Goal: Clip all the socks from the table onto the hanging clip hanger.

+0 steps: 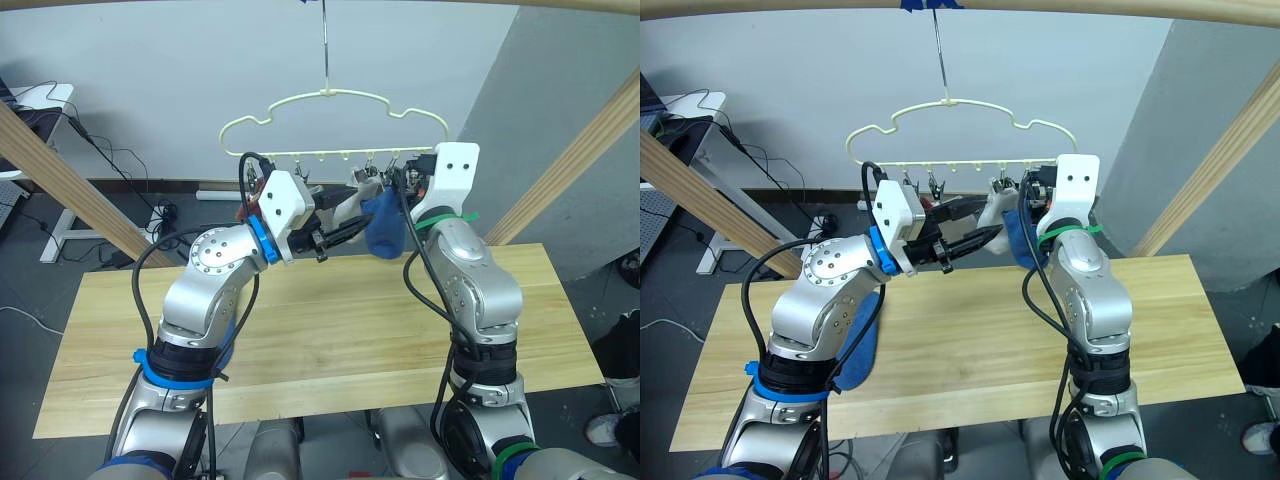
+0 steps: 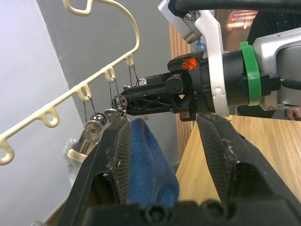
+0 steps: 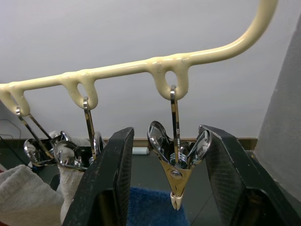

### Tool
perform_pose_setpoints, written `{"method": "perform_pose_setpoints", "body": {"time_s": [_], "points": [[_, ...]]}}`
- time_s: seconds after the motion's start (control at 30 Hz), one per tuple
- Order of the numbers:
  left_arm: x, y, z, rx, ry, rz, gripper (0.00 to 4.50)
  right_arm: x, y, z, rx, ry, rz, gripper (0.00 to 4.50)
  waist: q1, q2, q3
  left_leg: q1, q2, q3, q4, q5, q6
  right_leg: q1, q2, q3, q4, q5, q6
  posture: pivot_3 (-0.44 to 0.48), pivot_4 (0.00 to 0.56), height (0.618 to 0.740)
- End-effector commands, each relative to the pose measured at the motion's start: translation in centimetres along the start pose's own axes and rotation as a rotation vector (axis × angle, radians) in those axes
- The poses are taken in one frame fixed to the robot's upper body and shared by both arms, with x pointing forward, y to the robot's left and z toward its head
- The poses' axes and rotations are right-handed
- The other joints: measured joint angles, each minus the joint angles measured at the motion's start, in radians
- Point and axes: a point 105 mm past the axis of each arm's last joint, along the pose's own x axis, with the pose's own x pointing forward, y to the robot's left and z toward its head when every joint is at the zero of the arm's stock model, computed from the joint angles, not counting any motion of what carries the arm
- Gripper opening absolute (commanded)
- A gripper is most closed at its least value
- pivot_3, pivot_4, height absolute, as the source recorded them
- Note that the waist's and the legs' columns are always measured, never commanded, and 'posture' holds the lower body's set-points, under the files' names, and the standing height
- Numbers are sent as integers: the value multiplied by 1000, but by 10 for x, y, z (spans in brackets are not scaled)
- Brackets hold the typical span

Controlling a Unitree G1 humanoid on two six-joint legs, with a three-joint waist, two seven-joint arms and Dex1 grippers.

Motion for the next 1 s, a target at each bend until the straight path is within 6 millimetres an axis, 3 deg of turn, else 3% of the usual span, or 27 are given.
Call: {"method": "perform_pose_setpoints", "body": {"time_s": [0.03,0.17,0.27,1.0], "points": [[-1,-3,11,47,-29,-5,2446,1,8,10,4,-40,41,2271,0,0,0,0,0,0,0,0,0,0,0,0,0,0,0,-165,248,740],[-2,-3,11,48,-27,-2,2446,4,7,11,1,-49,39,2271,0,0,0,0,0,0,0,0,0,0,0,0,0,0,0,-165,248,740],[-2,-3,11,47,-25,-2,2490,5,7,12,1,-55,38,1737,0,0,0,0,0,0,0,0,0,0,0,0,0,0,0,-165,248,740],[-3,-4,10,46,-18,0,2490,15,5,17,-59,-85,54,1737,0,0,0,0,0,0,0,0,0,0,0,0,0,0,0,-157,246,740]]}}
